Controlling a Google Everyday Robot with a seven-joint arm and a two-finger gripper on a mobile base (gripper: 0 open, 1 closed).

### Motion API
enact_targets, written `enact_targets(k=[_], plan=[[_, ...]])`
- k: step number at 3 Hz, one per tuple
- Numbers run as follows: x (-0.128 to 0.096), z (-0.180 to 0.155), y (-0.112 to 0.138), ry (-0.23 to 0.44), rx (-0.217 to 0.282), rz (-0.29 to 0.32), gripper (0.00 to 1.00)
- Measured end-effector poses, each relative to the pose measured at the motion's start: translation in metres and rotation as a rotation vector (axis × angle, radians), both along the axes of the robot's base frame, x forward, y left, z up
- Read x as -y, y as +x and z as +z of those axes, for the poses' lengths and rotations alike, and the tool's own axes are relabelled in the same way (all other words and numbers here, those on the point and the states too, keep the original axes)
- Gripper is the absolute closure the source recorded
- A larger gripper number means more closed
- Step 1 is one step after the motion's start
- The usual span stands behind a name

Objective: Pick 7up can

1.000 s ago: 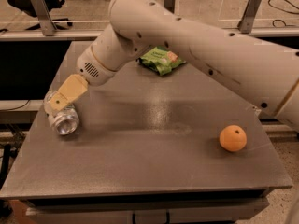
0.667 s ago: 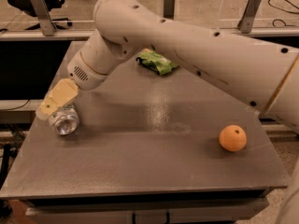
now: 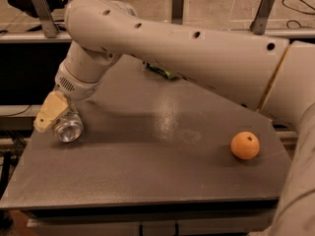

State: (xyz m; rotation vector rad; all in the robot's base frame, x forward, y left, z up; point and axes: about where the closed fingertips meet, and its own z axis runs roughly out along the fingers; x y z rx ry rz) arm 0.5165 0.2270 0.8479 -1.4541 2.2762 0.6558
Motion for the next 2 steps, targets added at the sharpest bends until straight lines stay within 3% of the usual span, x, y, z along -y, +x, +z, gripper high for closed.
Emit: enact_targets(k=[2], plan=[[-0.0068, 0.0006, -0.0012, -0.075, 0.040, -0.024, 0.64]])
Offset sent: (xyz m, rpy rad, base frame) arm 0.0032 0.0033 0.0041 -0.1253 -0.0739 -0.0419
